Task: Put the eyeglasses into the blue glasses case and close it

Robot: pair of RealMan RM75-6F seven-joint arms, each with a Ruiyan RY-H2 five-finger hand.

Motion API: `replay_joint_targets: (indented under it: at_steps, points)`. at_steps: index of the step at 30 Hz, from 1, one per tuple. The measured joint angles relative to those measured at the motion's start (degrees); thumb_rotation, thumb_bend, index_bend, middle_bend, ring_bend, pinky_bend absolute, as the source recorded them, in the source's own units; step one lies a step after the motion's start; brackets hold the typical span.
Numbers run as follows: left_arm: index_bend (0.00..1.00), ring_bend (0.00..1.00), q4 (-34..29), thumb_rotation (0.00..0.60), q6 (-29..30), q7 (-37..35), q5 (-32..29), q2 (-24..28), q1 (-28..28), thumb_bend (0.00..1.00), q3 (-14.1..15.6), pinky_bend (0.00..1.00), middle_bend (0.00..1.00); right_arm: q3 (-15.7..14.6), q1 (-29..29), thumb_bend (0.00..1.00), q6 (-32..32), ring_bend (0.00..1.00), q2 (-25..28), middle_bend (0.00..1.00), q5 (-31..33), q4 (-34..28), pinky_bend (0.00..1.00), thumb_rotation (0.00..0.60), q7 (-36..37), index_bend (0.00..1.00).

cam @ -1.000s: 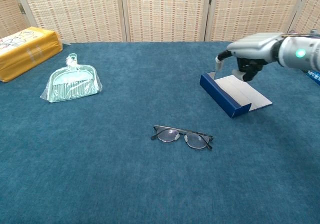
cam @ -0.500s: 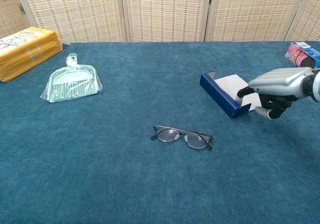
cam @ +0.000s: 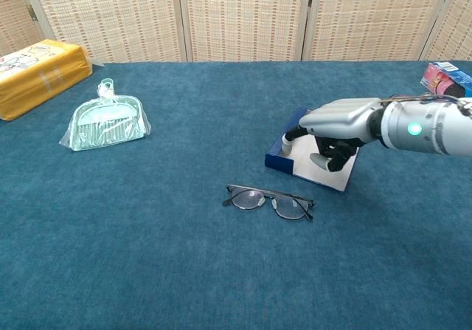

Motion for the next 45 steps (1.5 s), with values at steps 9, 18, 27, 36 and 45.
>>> replay_joint_targets:
  at_steps: [9,18,27,36,45]
  points:
    - [0.09,0.11,0.6,0.6,0.43,-0.81,-0.28,0.23,0.62,0.16,0.05,0.28,0.15,3.21,4.59,0.67,-0.09,1.0,-4.05,1.0,8.62,5.3,0.84,0.6,-3.81,0.1]
    - [0.09,0.11,1.12,0.6,0.4,-1.26,-0.54,-0.01,1.11,0.16,0.23,0.28,0.15,3.5,4.01,0.72,1.44,1.0,3.2,1.0,7.19,-0.86,0.84,0.6,-2.79,0.1]
    - [0.09,0.11,0.25,0.6,1.32,-0.69,-0.38,0.52,1.75,0.16,0.26,0.28,0.15,3.47,7.65,0.75,-2.28,1.0,-2.17,1.0,13.45,9.6,0.84,0.6,-4.56,0.1]
    - [0.09,0.11,0.6,0.6,1.27,-0.99,-1.21,0.52,2.39,0.16,0.34,0.28,0.15,0.0,11.73,0.79,-8.25,1.0,-9.27,1.0,24.23,22.87,0.84,0.6,-8.48,0.23]
    - [0.09,0.11,1.62,0.6,0.57,-1.6,-1.0,-0.25,2.02,0.16,0.15,0.28,0.15,-2.4,9.89,0.8,-6.84,1.0,-4.89,1.0,24.89,17.69,0.84,0.6,-7.65,0.4]
